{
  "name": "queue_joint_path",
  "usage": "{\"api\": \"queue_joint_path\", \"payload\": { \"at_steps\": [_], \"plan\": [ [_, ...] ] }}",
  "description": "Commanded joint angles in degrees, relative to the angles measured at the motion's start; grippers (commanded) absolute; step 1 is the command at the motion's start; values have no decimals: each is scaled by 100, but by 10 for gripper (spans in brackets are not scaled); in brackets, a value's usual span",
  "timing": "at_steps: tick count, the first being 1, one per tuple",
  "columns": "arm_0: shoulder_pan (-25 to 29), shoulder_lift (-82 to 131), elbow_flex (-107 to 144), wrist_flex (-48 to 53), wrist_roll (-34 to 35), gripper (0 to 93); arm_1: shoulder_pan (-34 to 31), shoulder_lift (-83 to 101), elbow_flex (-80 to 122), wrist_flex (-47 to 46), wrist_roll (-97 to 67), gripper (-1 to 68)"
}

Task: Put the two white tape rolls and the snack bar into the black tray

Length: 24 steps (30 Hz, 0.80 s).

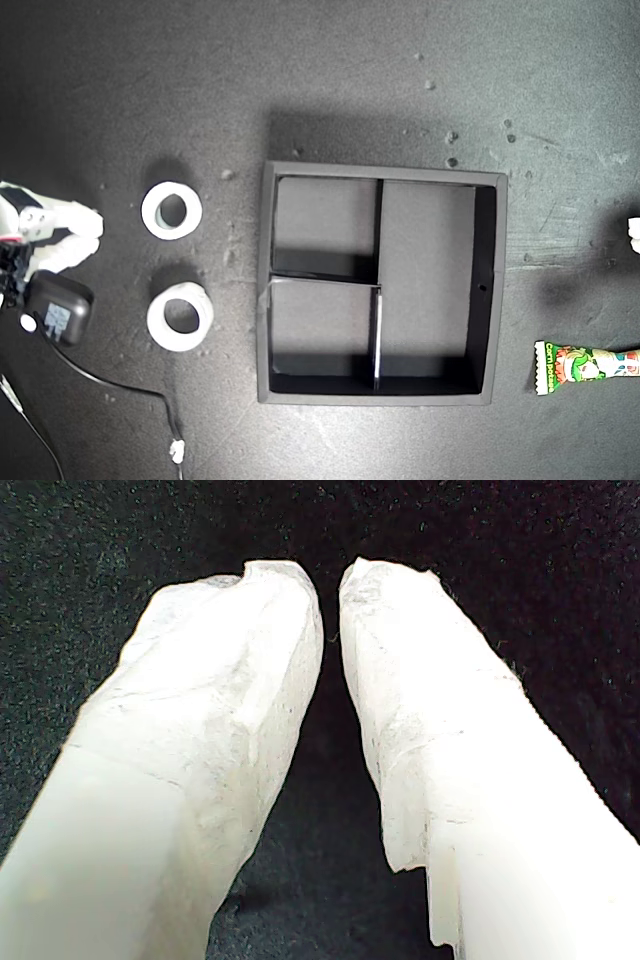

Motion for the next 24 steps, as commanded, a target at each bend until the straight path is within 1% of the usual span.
{"api": "queue_joint_path", "payload": {
  "at_steps": [1,6,9,14,15,17,18,19,20,21,22,23,24],
  "plan": [
    [0,281,334,202,-352,2,-62,-35,70,-18,-308,17],
    [9,281,334,202,-325,2,-272,-35,70,-70,9,17],
    [35,281,334,193,-483,2,-272,-35,70,-176,18,17],
    [35,281,334,185,-571,2,-123,-35,70,-167,0,17],
    [35,281,334,176,-677,2,-53,-35,70,-167,-9,17],
    [62,281,334,-62,-782,2,62,-26,70,-264,-18,17],
    [97,281,334,-316,-686,2,62,-26,70,-334,-123,17],
    [97,281,334,-554,-677,2,18,-26,70,-466,-264,17],
    [97,281,334,-747,-809,11,0,-26,70,-738,-299,62],
    [53,281,334,-923,-870,36,0,-26,70,-1037,-439,90],
    [0,281,334,-949,-1195,55,44,-26,70,-1371,-870,84],
    [-35,281,334,-1002,-1345,72,70,-26,70,-1696,-1503,79],
    [-35,281,334,-1160,-1266,74,70,-26,70,-2039,-2057,72]
  ]
}}
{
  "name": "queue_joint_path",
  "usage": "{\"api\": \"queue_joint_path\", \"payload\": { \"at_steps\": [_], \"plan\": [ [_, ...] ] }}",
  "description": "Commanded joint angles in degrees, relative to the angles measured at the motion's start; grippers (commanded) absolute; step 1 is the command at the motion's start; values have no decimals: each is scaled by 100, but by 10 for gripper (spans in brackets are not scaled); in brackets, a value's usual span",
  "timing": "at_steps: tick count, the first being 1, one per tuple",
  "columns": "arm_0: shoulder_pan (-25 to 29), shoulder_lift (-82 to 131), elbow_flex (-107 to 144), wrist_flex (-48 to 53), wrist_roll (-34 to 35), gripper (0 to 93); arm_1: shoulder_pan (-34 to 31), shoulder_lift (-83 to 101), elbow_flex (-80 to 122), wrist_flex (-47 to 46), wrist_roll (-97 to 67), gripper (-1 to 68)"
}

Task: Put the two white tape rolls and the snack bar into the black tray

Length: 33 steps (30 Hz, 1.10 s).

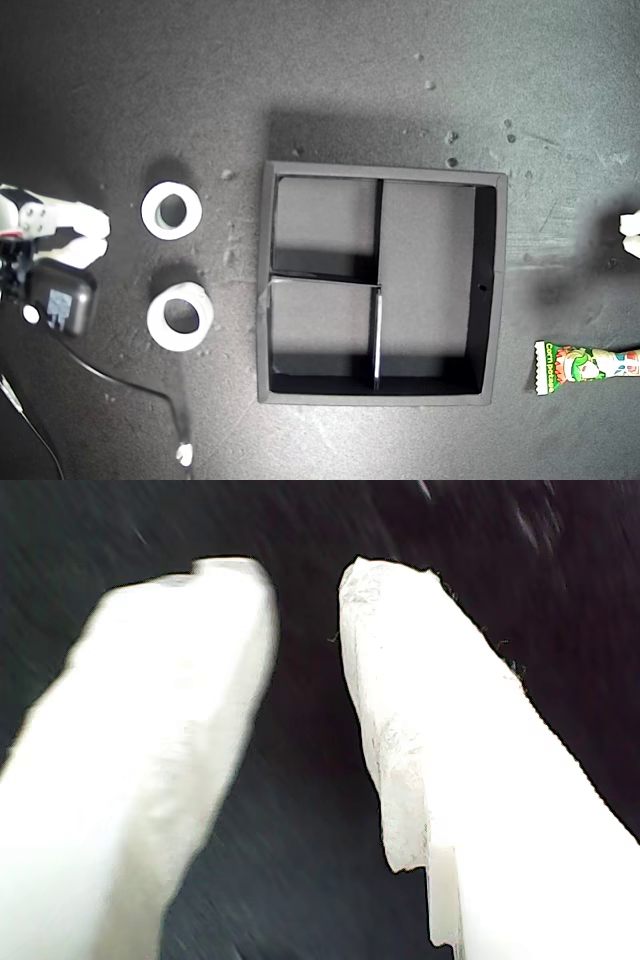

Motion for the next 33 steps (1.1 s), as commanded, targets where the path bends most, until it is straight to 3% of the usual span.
{"api": "queue_joint_path", "payload": {
  "at_steps": [1,4,6,9,10,14,19,22,24,28,33],
  "plan": [
    [-9,281,334,-606,-62,74,-9,35,70,-1248,-2505,65],
    [167,281,334,-1441,132,100,-176,35,70,-2689,-3050,-1],
    [211,281,334,-1925,176,117,-114,35,70,-3437,-2188,-3],
    [220,281,334,-2153,-791,1,18,35,70,-4175,-431,-3],
    [246,281,334,-2180,-1081,0,70,35,70,-4324,79,-3],
    [457,272,334,-3067,-193,0,193,35,70,-4544,1793,-5],
    [299,272,237,-3920,721,37,114,35,70,-4843,1591,-5],
    [264,272,-176,-3718,1318,80,53,35,70,-5098,976,-5],
    [202,237,-659,-3067,1626,100,-9,35,18,-5115,694,-4],
    [141,-1002,-1863,-2197,2083,116,-35,35,-246,-4588,501,-3],
    [9,-3094,-2426,-2312,2320,123,-114,35,-431,-4043,457,-3]
  ]
}}
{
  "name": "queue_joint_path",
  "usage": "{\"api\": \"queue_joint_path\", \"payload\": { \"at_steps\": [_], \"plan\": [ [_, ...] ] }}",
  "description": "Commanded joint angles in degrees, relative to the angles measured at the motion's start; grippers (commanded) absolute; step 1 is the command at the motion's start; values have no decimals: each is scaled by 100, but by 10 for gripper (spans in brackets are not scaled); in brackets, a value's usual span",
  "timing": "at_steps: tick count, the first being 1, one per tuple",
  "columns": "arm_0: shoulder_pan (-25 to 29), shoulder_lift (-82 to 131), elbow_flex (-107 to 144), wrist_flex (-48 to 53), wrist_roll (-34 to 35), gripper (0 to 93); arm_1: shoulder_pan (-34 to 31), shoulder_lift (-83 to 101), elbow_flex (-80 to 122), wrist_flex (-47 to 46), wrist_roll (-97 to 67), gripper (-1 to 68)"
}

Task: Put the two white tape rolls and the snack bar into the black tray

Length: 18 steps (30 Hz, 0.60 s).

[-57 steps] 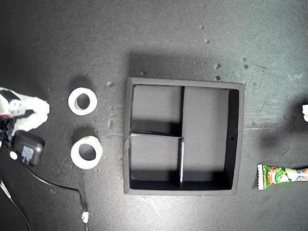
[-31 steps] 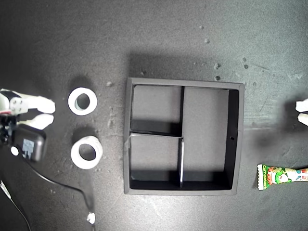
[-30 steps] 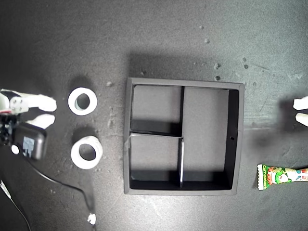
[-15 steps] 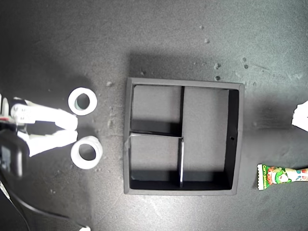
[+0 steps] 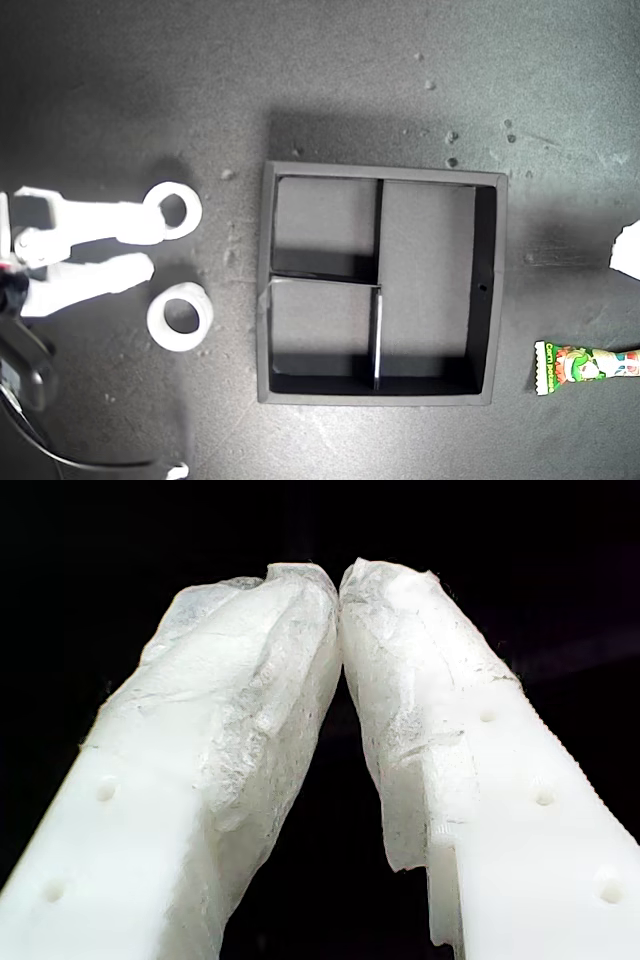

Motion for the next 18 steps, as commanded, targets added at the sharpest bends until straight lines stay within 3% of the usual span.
{"api": "queue_joint_path", "payload": {
  "at_steps": [1,18],
  "plan": [
    [-123,-1239,-563,-105,158,124,-88,44,-114,246,-9,-3],
    [-44,-4228,-1749,-483,272,162,-141,44,105,431,202,-3]
  ]
}}
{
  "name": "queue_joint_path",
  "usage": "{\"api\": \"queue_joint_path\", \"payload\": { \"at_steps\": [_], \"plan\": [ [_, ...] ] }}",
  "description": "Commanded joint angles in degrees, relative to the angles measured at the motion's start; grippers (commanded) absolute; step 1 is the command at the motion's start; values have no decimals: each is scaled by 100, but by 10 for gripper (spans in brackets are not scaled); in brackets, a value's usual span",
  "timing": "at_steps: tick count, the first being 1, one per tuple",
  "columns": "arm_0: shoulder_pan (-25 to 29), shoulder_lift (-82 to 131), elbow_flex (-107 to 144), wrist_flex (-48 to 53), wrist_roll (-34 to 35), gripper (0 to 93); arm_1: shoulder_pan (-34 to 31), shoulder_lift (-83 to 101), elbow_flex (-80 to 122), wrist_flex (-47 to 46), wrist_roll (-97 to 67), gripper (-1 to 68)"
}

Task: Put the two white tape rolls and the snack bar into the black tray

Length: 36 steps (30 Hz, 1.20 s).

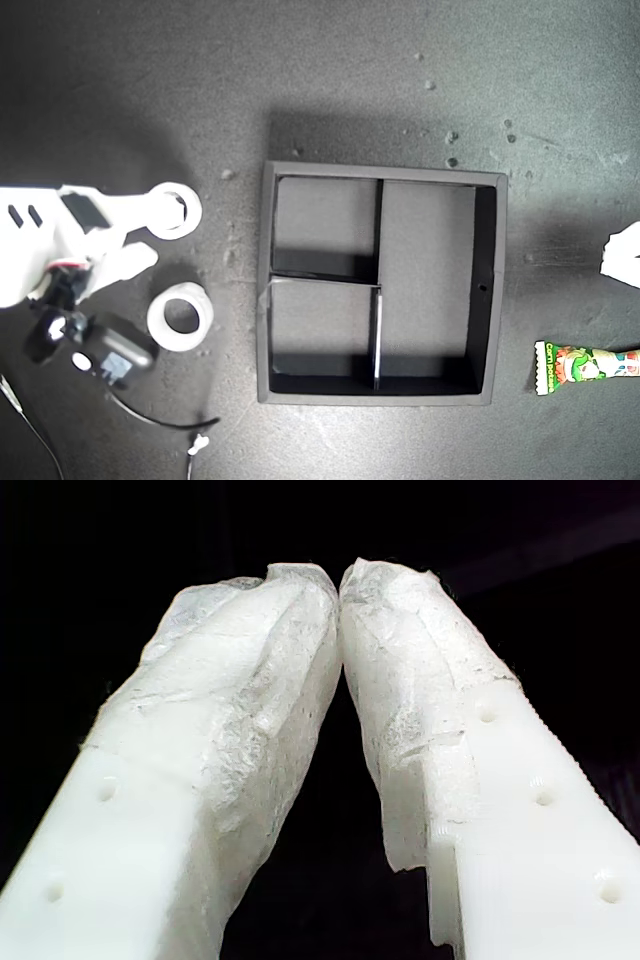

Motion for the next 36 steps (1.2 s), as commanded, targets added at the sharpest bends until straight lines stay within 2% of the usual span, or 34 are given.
{"api": "queue_joint_path", "payload": {
  "at_steps": [1,14,21,25,27,31,36],
  "plan": [
    [53,-211,-334,-62,-9,162,9,44,79,35,44,-3],
    [35,-773,-158,-308,-229,155,88,44,229,-9,272,-2],
    [-545,-1020,62,-527,-677,1,114,44,79,-176,272,-2],
    [-642,-387,79,-519,-668,1,360,-26,-598,-861,-35,-2],
    [-563,176,97,-475,-580,1,466,-97,-1292,-879,-334,-2],
    [-404,1310,70,-193,-325,1,352,-1380,-3489,158,-949,-2],
    [-237,1960,-387,272,-149,1,-360,-4184,-6284,2689,-571,-2]
  ]
}}
